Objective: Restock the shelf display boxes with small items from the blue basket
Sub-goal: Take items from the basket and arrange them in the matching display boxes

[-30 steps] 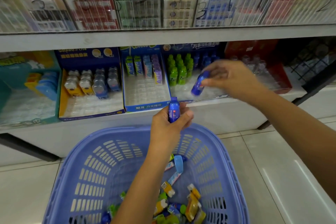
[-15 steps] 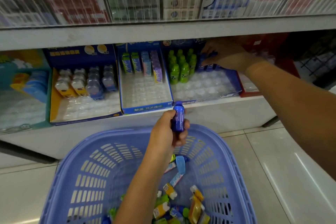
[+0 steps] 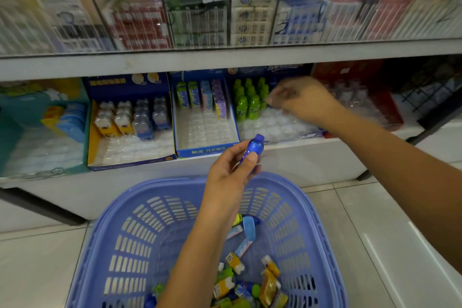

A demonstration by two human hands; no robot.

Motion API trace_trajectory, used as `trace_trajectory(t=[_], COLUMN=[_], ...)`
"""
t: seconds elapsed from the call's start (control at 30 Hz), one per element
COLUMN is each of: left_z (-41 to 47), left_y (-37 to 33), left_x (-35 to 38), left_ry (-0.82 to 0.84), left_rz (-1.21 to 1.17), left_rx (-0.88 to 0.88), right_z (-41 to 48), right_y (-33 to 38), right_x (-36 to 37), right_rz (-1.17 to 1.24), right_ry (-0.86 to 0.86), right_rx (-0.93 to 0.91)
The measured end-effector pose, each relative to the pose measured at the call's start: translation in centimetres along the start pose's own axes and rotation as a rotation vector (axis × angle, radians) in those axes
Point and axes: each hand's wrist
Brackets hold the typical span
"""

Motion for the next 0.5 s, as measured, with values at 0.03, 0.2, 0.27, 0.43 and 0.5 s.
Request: trace_trajectory(t=[0.03, 0.2, 0.27, 0.43, 0.5], left_z=[-0.2, -1.1, -1.1, 0.2, 1.2], left_y=[0.1, 0.3, 0.2, 0.5, 0.7], left_x=[0.2, 1.4, 1.9, 2.8, 2.9], left_ry=[-0.011, -0.019, -0.02, 0.037, 0.071], left_rz=[0.052, 0.152, 0.14, 0.402, 0.69], left_rx=[0.046, 0.245, 0.276, 0.308, 0.359], right_z=[-1.7, -6.7, -7.3, -7.3, -6.3], right_y=[0.7, 2.2, 2.1, 1.0, -0.1], right_x=[0.0, -0.4, -0.7, -2.2, -3.3], right_rz=[0.157, 0.413, 0.447, 0.257, 0.138], right_ry=[0.121, 0.402, 0.339, 0.227, 0.17], right_rx=[0.022, 0.08, 0.101, -0.023, -0.068])
Point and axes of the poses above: each hand's wrist, its own z-axis towards the middle knuckle, its own x-axis out of the palm, y = z × x, and after that the axes turned 5 degrees about -z, right-handed
